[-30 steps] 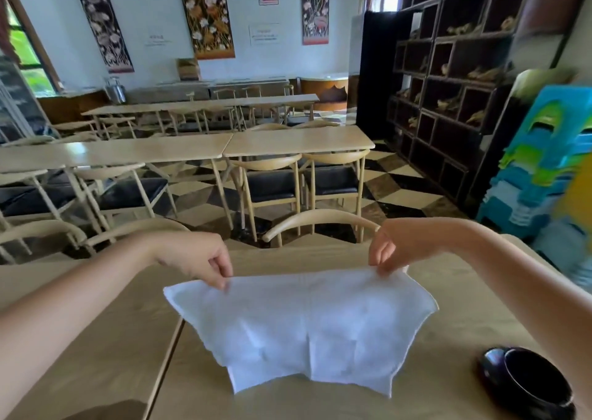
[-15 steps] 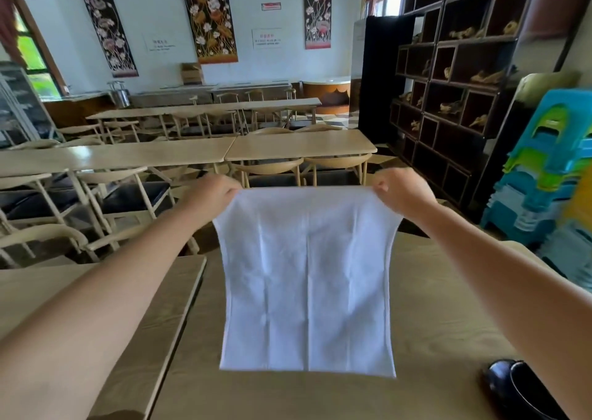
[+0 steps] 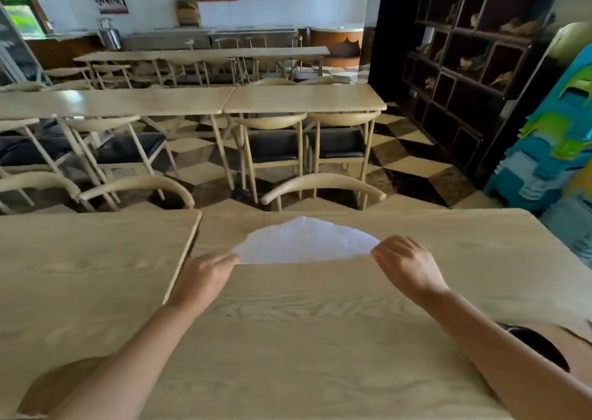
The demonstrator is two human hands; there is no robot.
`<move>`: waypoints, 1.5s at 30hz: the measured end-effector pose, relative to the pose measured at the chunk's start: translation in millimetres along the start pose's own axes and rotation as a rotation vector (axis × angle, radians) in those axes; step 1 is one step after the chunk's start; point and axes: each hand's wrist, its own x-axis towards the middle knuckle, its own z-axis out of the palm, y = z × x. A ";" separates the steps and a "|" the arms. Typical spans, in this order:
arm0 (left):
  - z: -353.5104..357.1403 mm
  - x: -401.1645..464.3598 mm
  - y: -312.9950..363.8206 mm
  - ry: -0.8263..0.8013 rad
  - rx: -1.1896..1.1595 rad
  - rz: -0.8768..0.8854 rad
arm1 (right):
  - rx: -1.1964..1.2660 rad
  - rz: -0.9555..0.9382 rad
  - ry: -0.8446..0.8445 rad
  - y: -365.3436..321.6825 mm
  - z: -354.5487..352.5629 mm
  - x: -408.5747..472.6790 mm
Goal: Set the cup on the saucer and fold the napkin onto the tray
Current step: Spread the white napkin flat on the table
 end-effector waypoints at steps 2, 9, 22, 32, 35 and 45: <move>37.3 -38.7 4.0 -0.135 -0.092 -0.033 | 0.018 0.001 -0.134 -6.8 31.5 -44.4; 137.0 -156.0 35.8 -0.491 -0.242 -0.325 | 0.121 0.139 -0.421 -36.8 112.5 -171.1; 141.9 -208.1 56.7 -0.611 -0.085 -0.334 | 0.234 0.293 -0.341 -44.9 123.9 -236.1; 126.4 -238.3 60.8 -0.556 0.017 -0.235 | 0.192 0.287 -0.379 -34.0 103.8 -278.8; 121.1 -240.7 61.3 -0.530 -0.074 -0.241 | 0.204 0.305 -0.394 -35.1 96.6 -280.5; 185.1 -149.8 136.0 -0.418 -0.089 -0.387 | 0.198 0.412 -0.490 -114.6 135.7 -201.8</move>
